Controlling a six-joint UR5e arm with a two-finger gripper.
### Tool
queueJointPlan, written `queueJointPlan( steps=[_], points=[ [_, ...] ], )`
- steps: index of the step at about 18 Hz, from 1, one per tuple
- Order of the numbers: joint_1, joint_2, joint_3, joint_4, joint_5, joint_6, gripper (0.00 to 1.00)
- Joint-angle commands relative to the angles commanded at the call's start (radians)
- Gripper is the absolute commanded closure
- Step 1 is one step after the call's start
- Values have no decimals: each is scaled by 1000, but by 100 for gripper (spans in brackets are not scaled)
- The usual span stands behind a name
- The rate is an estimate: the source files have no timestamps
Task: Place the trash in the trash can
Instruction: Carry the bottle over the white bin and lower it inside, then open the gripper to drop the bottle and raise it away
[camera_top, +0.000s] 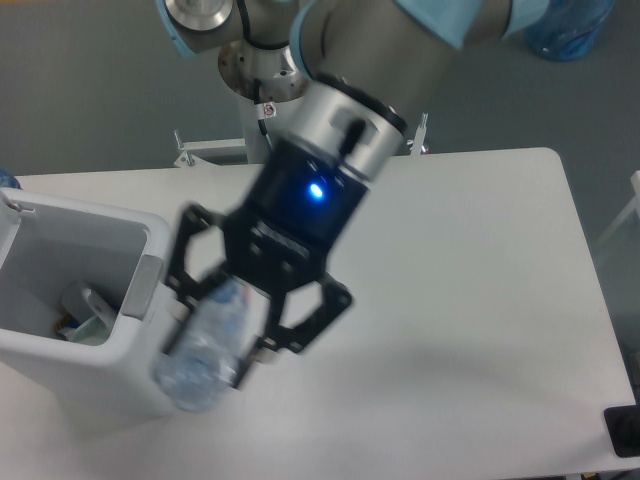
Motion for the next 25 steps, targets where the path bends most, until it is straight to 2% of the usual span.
queueJointPlan(
  steps=[2,3,6,9,12,18,19,21,22,25],
  points=[
    [-48,3,-17,0,-23,0,59],
    [-63,6,-44,2,-26,8,59],
    [-71,40,-129,60,-60,12,59],
    [-81,57,-176,67,-66,31,58],
    [-107,57,-212,71,-66,107,54],
    [-135,58,-261,72,-65,173,46],
    [-135,58,-264,72,-65,190,41],
    [-135,61,-273,74,-65,233,13],
    [-135,67,-285,74,-65,251,6],
    [-134,93,-337,74,-65,308,1]
  ],
)
